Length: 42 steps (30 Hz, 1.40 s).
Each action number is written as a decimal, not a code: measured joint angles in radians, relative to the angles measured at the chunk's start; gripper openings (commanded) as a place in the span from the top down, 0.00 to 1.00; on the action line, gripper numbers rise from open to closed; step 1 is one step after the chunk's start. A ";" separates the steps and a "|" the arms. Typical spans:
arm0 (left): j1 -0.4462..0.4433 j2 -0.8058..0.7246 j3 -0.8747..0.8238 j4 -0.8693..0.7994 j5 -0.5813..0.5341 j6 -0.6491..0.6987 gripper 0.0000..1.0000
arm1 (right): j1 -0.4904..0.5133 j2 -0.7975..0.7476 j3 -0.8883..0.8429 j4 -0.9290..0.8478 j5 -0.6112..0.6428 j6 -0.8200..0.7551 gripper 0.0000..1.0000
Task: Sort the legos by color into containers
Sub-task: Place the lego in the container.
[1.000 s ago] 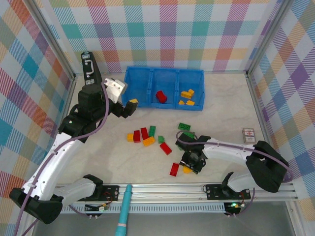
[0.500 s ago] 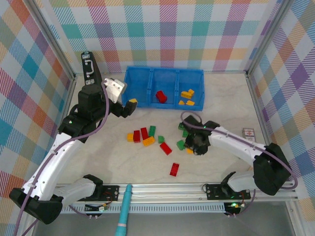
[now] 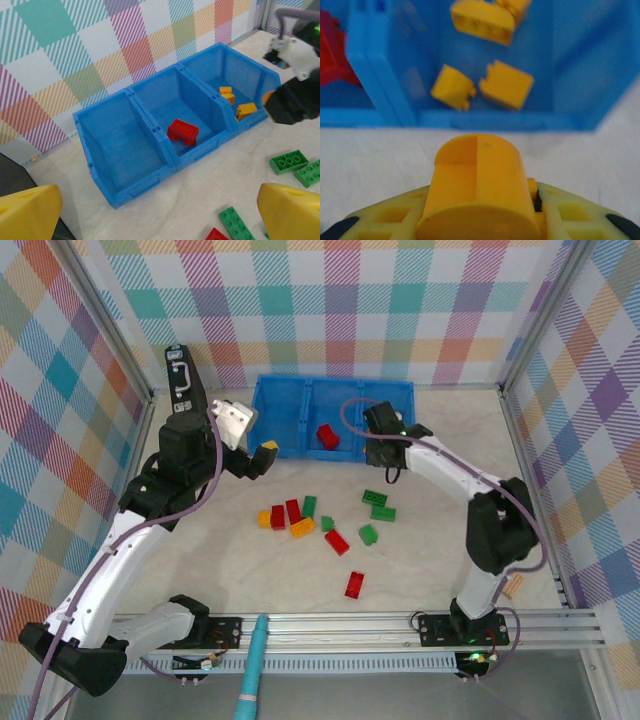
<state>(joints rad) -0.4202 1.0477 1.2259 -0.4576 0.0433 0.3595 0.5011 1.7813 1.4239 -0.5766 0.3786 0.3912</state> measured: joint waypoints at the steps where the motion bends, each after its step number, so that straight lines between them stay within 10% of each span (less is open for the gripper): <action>1: 0.000 0.000 0.000 0.000 -0.003 0.000 0.00 | -0.005 0.027 0.031 0.010 0.007 -0.030 0.71; 25: 0.000 0.089 0.003 -0.012 -0.010 0.004 0.00 | -0.082 0.367 0.348 0.121 0.093 -0.259 0.55; 33: 0.000 0.087 0.003 -0.012 -0.010 0.004 0.00 | -0.084 0.353 0.343 0.104 0.103 -0.275 0.32; 42: 0.000 0.040 0.003 -0.011 -0.010 0.004 0.00 | -0.057 0.054 0.162 0.067 -0.014 -0.324 0.27</action>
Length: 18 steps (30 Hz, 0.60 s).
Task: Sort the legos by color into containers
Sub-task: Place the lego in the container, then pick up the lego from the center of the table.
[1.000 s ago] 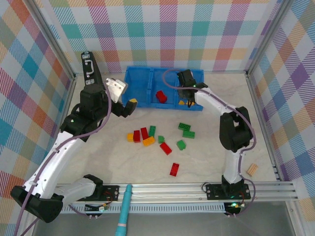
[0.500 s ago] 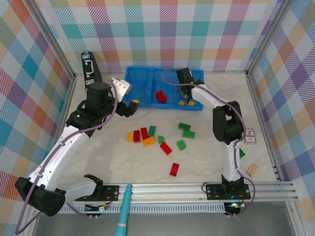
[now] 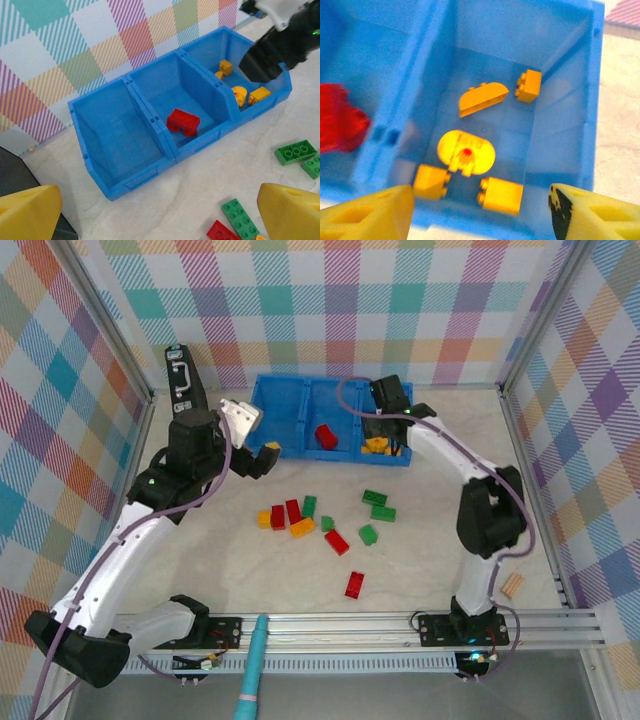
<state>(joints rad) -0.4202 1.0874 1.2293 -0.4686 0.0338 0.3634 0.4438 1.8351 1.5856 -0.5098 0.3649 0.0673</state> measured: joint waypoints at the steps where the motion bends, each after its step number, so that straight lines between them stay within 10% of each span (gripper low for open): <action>1: 0.000 -0.007 0.000 0.000 0.000 0.000 0.00 | 0.014 -0.043 -0.025 -0.001 -0.013 -0.012 0.27; 18: 0.000 -0.066 0.000 0.001 -0.001 -0.001 0.00 | 0.475 -0.310 -0.521 -0.086 -0.119 0.257 0.26</action>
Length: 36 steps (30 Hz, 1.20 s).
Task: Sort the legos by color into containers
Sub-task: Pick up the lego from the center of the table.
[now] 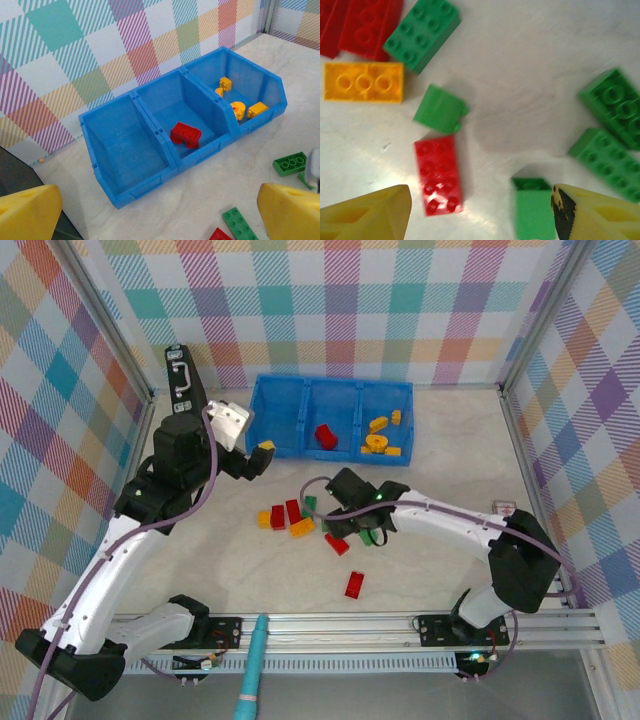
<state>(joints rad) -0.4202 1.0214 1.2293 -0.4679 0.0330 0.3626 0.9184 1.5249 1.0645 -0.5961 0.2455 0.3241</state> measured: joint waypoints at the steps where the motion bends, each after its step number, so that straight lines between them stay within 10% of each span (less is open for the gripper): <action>1: 0.000 -0.003 0.000 0.000 0.000 0.000 0.00 | 0.015 0.000 -0.011 0.004 -0.011 0.022 0.27; 36: 0.000 -0.013 0.000 0.002 -0.021 -0.003 0.00 | 0.138 0.300 0.061 0.008 0.019 0.052 0.41</action>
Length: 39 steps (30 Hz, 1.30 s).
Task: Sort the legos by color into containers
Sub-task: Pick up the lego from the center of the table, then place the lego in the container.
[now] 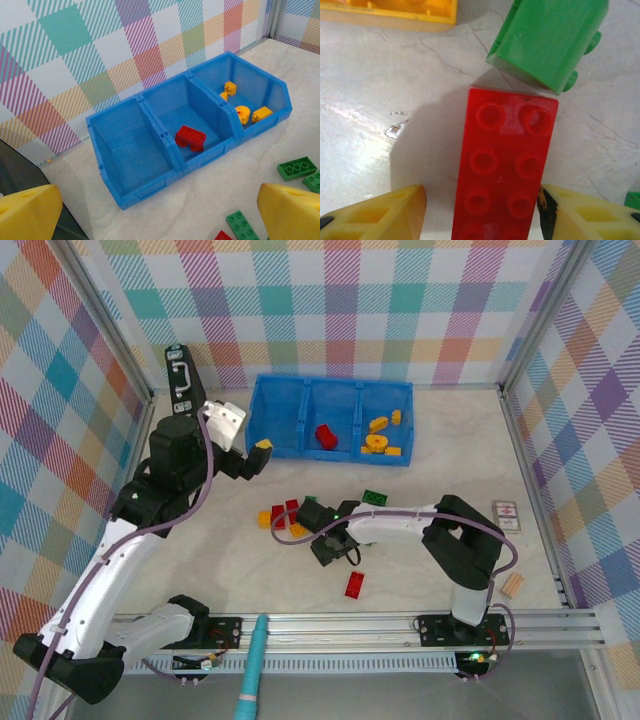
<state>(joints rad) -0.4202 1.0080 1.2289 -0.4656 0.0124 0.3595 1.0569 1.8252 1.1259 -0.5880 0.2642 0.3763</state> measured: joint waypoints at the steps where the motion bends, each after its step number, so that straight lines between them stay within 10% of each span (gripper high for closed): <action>1: 0.000 0.003 0.000 0.000 -0.003 0.000 0.00 | 0.000 0.001 0.000 0.000 0.000 -0.001 0.43; 15: 0.000 0.034 0.000 -0.003 -0.006 0.000 0.00 | -0.045 0.018 0.023 -0.003 -0.103 -0.018 0.62; 23: 0.000 0.035 0.000 -0.003 -0.024 0.005 0.00 | -0.261 -0.037 -0.002 0.058 -0.195 -0.020 0.65; 39: 0.000 0.026 0.000 -0.003 -0.052 0.027 0.00 | -0.431 0.174 0.586 0.061 -0.179 -0.290 0.65</action>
<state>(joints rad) -0.4202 1.0344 1.2289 -0.4683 -0.0395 0.3862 0.6254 1.9987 1.7115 -0.5266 0.0849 0.0868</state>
